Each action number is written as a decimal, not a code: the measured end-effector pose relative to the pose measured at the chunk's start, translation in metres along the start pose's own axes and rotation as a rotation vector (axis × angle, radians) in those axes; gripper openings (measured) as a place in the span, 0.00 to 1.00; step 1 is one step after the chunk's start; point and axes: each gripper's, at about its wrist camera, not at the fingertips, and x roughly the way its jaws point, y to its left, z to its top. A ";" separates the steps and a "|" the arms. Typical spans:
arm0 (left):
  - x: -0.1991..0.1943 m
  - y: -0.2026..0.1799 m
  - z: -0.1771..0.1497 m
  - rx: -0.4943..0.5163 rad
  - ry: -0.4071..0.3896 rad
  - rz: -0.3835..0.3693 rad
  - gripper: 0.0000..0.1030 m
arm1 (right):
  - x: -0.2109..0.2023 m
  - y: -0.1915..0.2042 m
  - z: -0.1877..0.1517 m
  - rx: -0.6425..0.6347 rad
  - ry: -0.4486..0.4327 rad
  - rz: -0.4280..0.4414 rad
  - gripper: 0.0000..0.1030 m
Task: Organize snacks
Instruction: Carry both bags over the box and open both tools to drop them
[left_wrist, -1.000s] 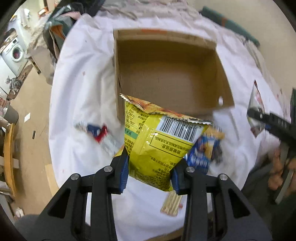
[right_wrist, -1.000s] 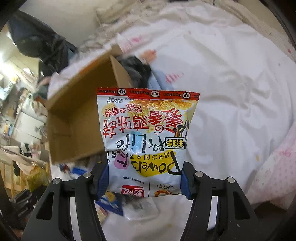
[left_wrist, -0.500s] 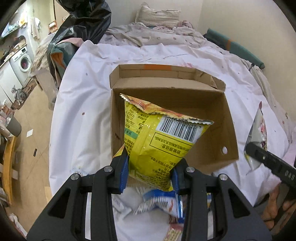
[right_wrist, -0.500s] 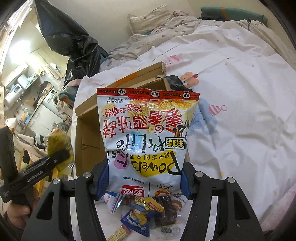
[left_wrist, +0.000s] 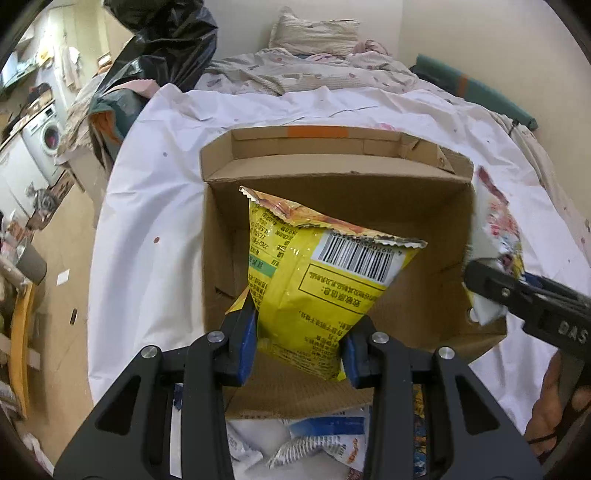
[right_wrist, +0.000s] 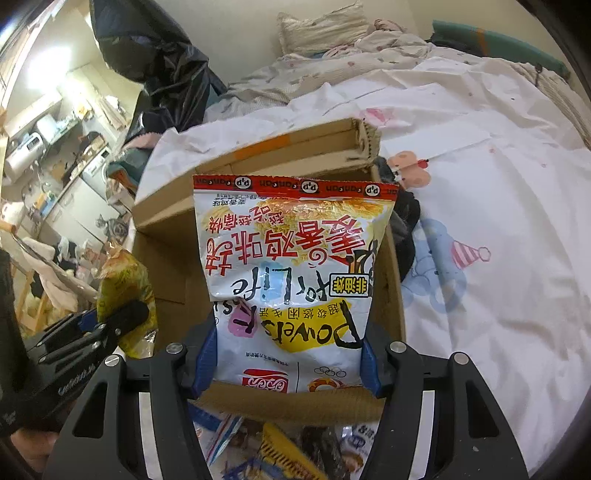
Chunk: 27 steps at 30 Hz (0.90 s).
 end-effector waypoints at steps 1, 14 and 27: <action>0.003 0.000 -0.001 0.003 0.000 0.004 0.33 | 0.004 0.000 -0.001 -0.002 0.010 -0.003 0.62; 0.013 0.002 0.000 -0.016 -0.001 -0.011 0.34 | 0.024 0.002 -0.006 0.003 0.081 -0.011 0.62; 0.012 -0.002 -0.002 -0.003 0.001 0.005 0.34 | 0.026 0.004 -0.001 0.000 0.085 -0.006 0.64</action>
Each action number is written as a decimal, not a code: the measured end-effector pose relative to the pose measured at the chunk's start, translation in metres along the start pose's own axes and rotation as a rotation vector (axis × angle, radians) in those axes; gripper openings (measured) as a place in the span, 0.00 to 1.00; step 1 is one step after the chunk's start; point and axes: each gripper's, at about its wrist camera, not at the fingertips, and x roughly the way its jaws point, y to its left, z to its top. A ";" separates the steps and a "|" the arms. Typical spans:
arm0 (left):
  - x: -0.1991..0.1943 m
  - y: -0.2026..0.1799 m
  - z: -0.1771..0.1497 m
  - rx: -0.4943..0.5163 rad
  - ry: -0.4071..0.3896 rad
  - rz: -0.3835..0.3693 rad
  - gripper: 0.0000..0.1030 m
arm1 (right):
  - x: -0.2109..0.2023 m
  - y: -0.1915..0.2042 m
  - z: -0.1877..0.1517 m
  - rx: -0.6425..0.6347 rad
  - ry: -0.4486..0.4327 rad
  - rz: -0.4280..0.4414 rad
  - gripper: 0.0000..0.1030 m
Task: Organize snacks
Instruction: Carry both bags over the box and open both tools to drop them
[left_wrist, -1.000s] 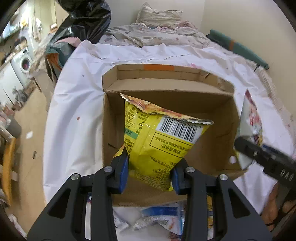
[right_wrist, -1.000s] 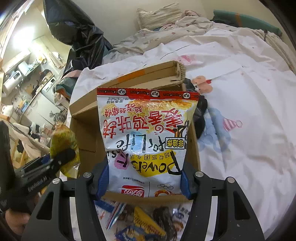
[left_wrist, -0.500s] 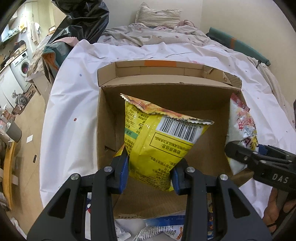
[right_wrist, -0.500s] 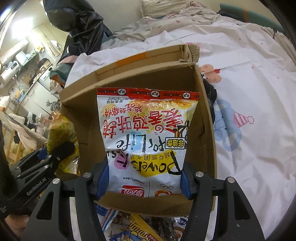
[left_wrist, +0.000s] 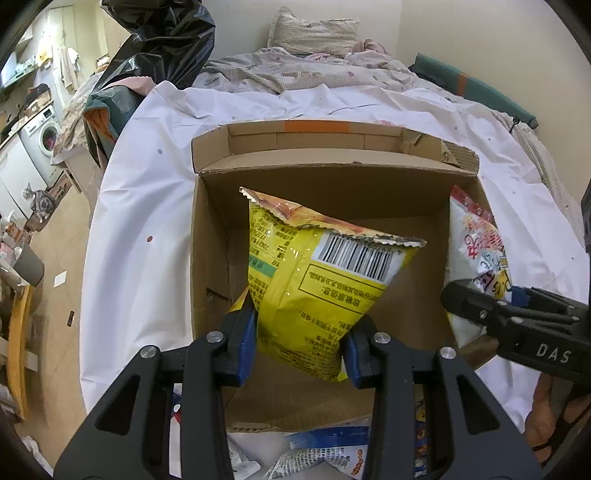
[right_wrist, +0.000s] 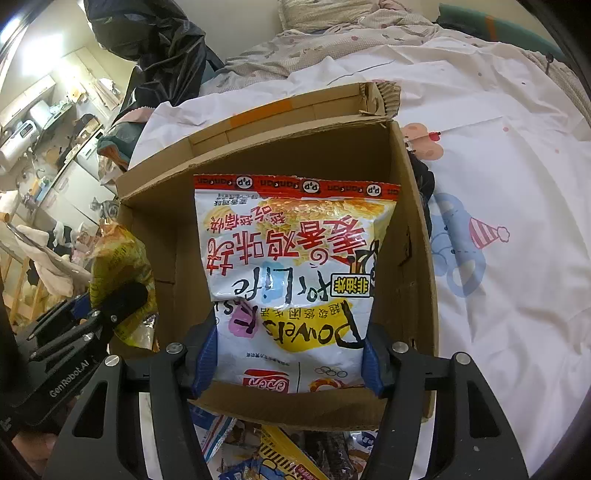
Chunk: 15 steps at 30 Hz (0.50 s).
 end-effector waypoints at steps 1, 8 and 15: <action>0.000 -0.001 0.000 0.006 0.000 0.009 0.34 | 0.000 0.000 0.000 -0.002 0.001 -0.002 0.64; -0.005 -0.002 -0.002 0.014 -0.012 0.008 0.48 | -0.002 0.000 -0.001 0.006 -0.013 0.008 0.64; -0.013 -0.001 -0.002 0.013 -0.048 0.023 0.85 | -0.010 0.001 -0.004 0.006 -0.058 0.011 0.83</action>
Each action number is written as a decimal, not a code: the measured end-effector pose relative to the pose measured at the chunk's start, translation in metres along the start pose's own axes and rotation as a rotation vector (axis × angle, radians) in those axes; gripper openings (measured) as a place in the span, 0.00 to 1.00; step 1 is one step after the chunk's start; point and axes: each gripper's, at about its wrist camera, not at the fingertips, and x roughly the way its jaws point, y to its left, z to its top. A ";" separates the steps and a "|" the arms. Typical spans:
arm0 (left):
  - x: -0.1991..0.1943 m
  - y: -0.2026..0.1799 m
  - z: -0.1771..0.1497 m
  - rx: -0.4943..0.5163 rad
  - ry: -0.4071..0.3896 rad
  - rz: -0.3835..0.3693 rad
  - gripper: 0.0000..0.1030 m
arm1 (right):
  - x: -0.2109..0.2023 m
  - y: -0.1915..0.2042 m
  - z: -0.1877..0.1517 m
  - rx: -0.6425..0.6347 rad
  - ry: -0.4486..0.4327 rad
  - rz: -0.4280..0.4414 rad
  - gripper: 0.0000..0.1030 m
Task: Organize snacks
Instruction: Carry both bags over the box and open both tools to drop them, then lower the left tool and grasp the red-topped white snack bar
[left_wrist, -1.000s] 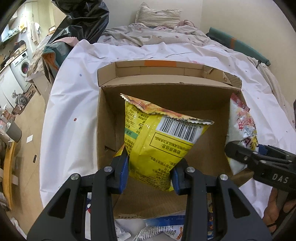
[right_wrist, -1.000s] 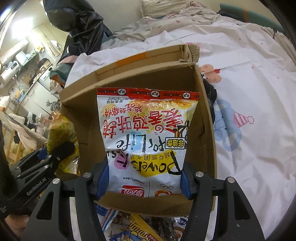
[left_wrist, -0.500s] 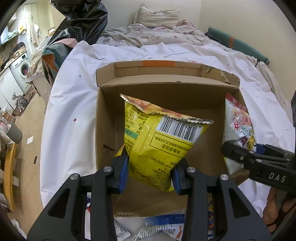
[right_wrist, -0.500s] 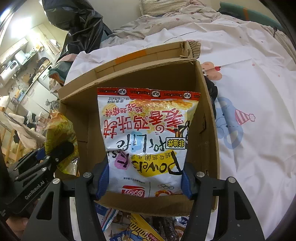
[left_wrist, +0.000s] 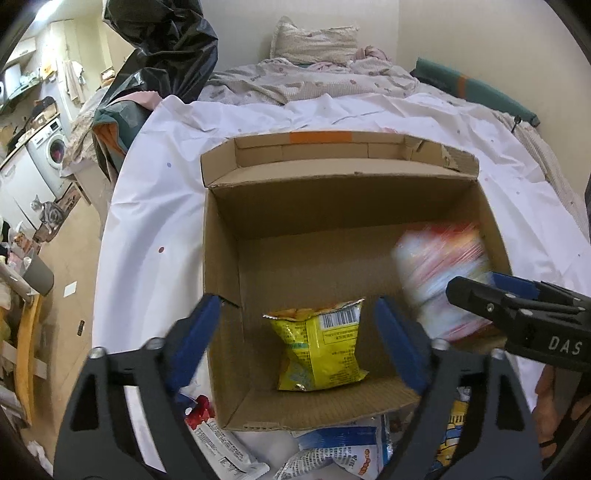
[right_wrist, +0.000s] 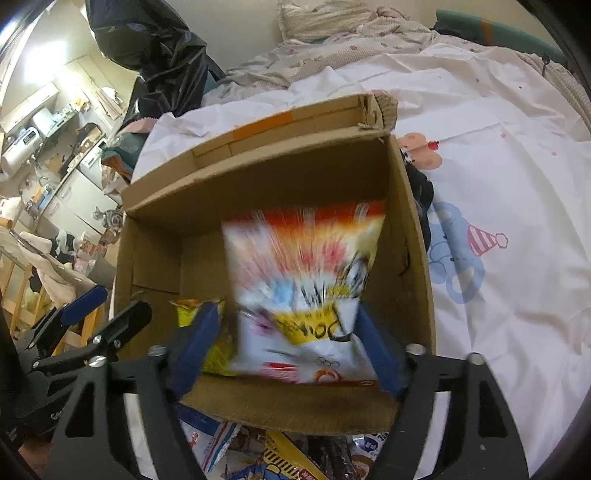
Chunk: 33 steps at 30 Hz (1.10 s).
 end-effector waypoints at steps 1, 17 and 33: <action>0.000 0.000 0.001 -0.002 -0.001 -0.005 0.85 | -0.002 0.000 0.000 -0.003 -0.010 -0.002 0.86; -0.014 0.008 -0.002 -0.016 -0.024 -0.006 0.85 | -0.016 -0.004 0.004 0.016 -0.052 -0.005 0.88; -0.051 0.061 -0.011 -0.168 -0.040 0.061 0.85 | -0.055 -0.009 -0.018 0.022 -0.074 -0.019 0.88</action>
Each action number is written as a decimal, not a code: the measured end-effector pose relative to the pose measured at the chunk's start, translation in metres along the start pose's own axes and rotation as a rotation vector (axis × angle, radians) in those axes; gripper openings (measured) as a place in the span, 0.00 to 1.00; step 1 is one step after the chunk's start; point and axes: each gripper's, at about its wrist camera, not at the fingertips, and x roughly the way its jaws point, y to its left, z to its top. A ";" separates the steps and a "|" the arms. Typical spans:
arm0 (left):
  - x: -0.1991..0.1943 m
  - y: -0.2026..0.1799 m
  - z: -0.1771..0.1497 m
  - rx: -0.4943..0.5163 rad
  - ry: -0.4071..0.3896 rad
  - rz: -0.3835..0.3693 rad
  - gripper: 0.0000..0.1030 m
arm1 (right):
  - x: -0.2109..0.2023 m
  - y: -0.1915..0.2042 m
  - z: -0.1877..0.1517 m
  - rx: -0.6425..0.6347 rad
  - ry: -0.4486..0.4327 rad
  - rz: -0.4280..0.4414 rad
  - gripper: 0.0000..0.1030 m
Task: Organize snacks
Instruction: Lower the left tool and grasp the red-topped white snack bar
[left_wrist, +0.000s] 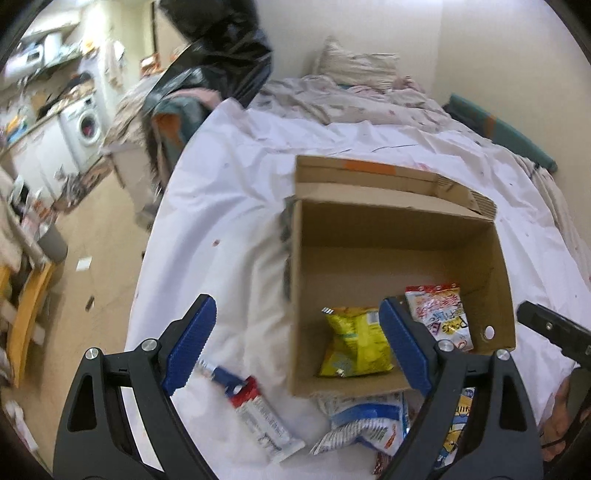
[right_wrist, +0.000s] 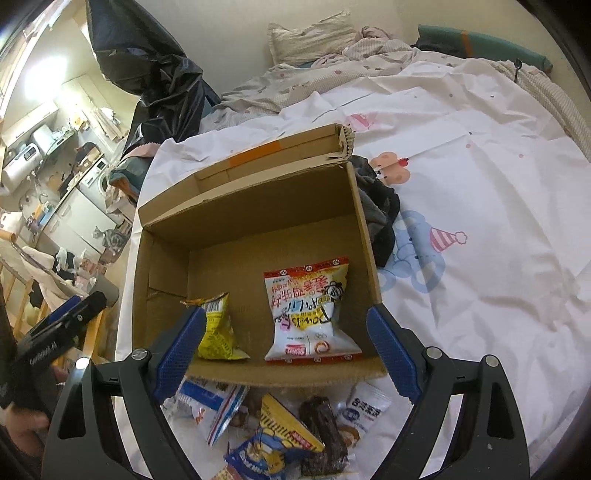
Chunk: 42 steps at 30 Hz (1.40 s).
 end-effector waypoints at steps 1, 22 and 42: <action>0.000 0.004 -0.001 -0.012 0.009 0.001 0.85 | -0.002 0.000 -0.002 0.000 0.001 0.000 0.88; 0.031 0.105 -0.069 -0.463 0.339 0.039 0.85 | -0.019 -0.024 -0.069 0.155 0.141 0.035 0.88; 0.108 0.063 -0.103 -0.400 0.578 0.025 0.44 | 0.000 -0.035 -0.065 0.233 0.181 0.032 0.88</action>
